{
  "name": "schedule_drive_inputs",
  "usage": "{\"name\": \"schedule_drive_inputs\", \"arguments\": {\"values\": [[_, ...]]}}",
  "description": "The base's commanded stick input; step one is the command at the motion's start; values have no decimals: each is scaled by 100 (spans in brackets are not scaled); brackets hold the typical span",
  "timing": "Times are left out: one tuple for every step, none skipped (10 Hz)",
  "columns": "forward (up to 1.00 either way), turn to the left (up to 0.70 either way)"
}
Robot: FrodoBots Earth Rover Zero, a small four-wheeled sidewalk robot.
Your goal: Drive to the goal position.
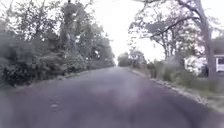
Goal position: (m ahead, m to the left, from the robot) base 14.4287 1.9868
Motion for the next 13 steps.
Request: {"name": "schedule_drive_inputs", "arguments": {"values": [[100, 0], [100, 0], [100, 0], [100, 0], [100, 0], [100, 0], [100, 0], [100, 0], [100, -2], [100, -26], [100, -40], [100, -40], [100, -40]]}}
